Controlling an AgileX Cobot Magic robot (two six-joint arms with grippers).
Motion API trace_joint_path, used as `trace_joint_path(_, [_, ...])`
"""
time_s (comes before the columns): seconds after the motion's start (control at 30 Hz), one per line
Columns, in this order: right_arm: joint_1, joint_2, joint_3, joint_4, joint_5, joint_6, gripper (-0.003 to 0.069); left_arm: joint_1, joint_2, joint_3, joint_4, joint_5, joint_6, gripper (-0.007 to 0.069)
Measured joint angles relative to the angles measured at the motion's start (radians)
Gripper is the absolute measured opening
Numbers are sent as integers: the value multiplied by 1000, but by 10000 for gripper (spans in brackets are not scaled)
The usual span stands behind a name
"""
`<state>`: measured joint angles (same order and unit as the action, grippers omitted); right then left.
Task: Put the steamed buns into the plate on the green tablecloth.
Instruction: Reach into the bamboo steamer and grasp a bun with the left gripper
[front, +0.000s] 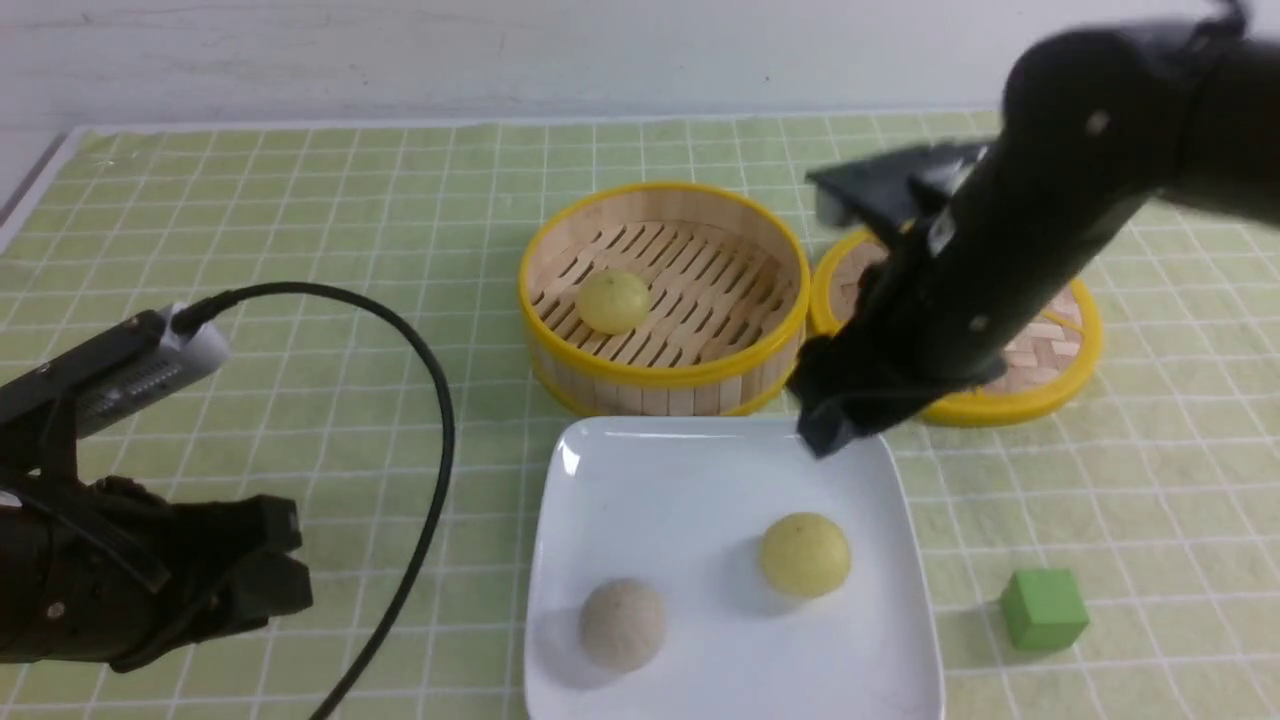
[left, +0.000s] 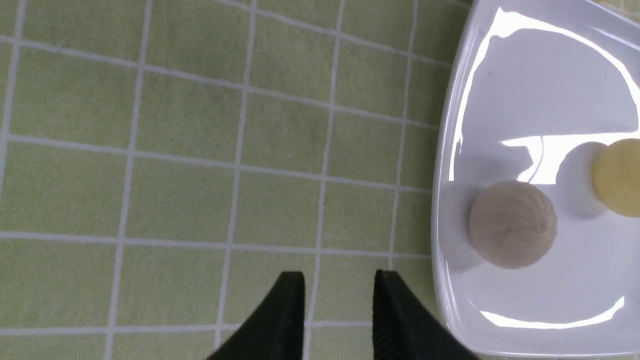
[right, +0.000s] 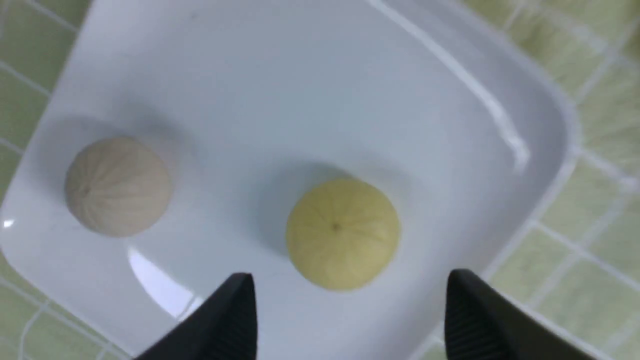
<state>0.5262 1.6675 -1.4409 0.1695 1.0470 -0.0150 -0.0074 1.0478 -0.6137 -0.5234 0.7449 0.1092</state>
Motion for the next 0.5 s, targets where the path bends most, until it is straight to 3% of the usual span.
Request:
trace_joint_path(0.03, [0, -75, -36, -78, 82, 31, 360, 0, 0, 0, 0, 0, 0, 230])
trace_joint_path(0.07, [0, -110, -40, -118, 115, 49, 316, 0, 1, -2, 0, 1, 0, 226])
trace_joint_path(0.17, [0, -245, 3, -267, 166, 157, 78, 0, 38, -51, 0, 38, 9, 155])
trace_joint_path(0.23, [0, -322, 81, -337, 173, 231, 1, 0, 89, -114, -1, 92, 37, 76])
trace_joint_path(0.33, [0, -479, 260, -394, 187, 337, -15, 0, 210, -260, -15, 171, 92, 5])
trace_joint_path(0.5, [0, -661, 536, -397, 155, 395, -15, -25, 409, -482, -14, 249, 120, 2])
